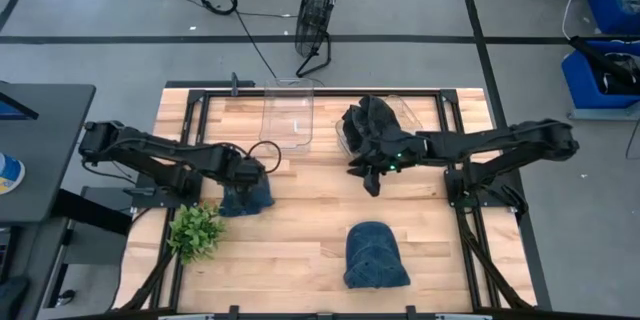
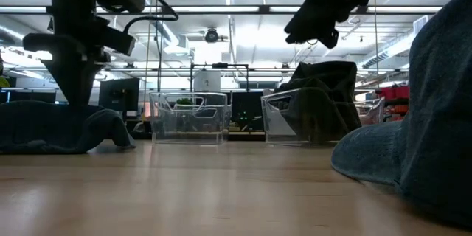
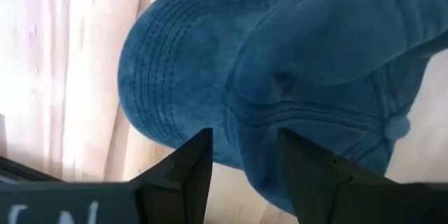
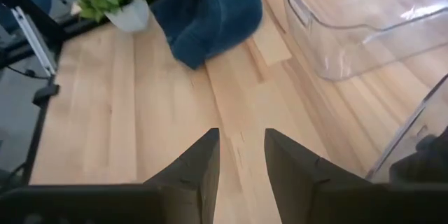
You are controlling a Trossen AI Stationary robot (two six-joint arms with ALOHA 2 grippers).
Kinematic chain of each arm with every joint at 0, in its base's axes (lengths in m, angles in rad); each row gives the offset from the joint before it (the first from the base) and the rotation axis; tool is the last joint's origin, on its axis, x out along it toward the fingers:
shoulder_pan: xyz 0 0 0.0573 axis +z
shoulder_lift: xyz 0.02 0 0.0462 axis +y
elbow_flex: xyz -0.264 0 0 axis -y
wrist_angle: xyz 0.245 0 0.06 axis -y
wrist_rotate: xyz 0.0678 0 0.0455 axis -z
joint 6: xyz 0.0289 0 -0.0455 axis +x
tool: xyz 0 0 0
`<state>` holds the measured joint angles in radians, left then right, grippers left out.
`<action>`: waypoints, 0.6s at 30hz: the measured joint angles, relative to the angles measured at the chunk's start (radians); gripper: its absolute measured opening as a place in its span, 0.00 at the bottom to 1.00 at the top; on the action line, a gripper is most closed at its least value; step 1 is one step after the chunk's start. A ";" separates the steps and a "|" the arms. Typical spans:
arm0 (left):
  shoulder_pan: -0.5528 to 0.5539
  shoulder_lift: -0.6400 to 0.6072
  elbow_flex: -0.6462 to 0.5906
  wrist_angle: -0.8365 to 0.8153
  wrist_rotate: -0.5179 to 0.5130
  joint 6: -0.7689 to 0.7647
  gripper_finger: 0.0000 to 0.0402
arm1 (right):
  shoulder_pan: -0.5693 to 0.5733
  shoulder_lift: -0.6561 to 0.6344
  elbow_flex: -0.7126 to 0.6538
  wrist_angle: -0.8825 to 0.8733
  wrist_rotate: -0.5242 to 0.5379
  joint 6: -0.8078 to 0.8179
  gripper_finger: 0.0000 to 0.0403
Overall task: Pick & Place hat
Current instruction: Put the top blue cap into the left transparent bin
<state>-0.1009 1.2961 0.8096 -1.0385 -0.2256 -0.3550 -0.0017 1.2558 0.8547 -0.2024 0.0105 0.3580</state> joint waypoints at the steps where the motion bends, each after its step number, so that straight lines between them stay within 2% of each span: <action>1: 0.000 0.000 -0.001 0.001 0.000 0.000 0.41 | -0.001 0.007 0.000 0.000 0.000 0.000 0.29; 9: 0.001 0.000 -0.001 0.051 0.000 0.084 0.38 | -0.002 0.018 0.000 0.002 0.000 0.000 0.29; 18: 0.042 0.000 -0.001 0.055 0.024 0.059 0.29 | -0.002 0.018 0.000 0.002 0.000 0.000 0.29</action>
<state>-0.0592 1.2961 0.8089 -0.9833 -0.2019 -0.2955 -0.0036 1.2736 0.8547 -0.2005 0.0109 0.3580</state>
